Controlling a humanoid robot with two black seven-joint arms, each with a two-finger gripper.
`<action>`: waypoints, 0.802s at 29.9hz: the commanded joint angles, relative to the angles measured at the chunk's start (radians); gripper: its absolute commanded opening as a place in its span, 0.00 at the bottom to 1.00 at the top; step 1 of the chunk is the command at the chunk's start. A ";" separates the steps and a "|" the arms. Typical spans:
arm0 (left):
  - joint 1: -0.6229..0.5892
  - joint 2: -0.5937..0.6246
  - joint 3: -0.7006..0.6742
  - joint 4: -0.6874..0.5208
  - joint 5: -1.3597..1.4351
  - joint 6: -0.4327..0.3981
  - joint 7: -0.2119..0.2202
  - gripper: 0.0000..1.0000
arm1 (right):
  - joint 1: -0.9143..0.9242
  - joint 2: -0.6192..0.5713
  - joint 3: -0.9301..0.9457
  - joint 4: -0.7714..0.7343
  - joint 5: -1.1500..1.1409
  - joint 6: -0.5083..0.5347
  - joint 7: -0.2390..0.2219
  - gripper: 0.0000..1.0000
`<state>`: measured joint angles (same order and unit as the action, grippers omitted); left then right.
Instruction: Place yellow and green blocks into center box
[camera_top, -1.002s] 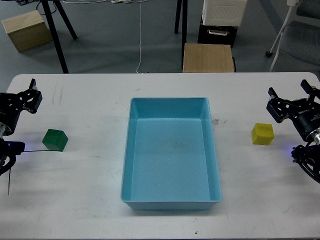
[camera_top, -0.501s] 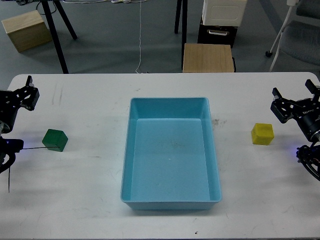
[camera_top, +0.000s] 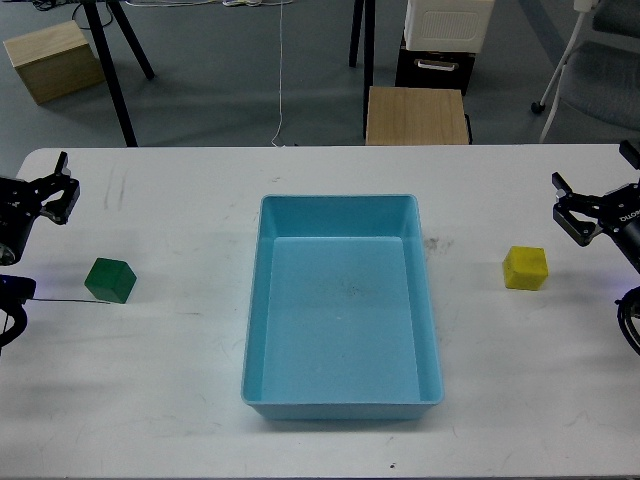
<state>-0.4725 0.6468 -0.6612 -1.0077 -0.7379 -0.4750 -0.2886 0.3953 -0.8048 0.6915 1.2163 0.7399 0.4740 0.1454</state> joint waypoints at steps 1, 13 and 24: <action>-0.003 0.010 0.000 0.004 0.011 0.027 -0.003 1.00 | 0.008 -0.068 0.005 0.002 -0.034 -0.031 -0.009 1.00; -0.006 0.148 0.000 -0.002 0.067 0.061 -0.006 1.00 | 0.011 -0.223 0.020 -0.008 -0.152 -0.031 0.002 1.00; -0.008 0.166 -0.003 -0.026 0.080 0.061 0.009 1.00 | 0.010 -0.398 0.082 -0.057 -0.280 -0.029 0.025 0.98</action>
<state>-0.4791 0.8118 -0.6623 -1.0238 -0.6579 -0.4170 -0.2788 0.4077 -1.1557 0.7706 1.1766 0.4663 0.4393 0.1660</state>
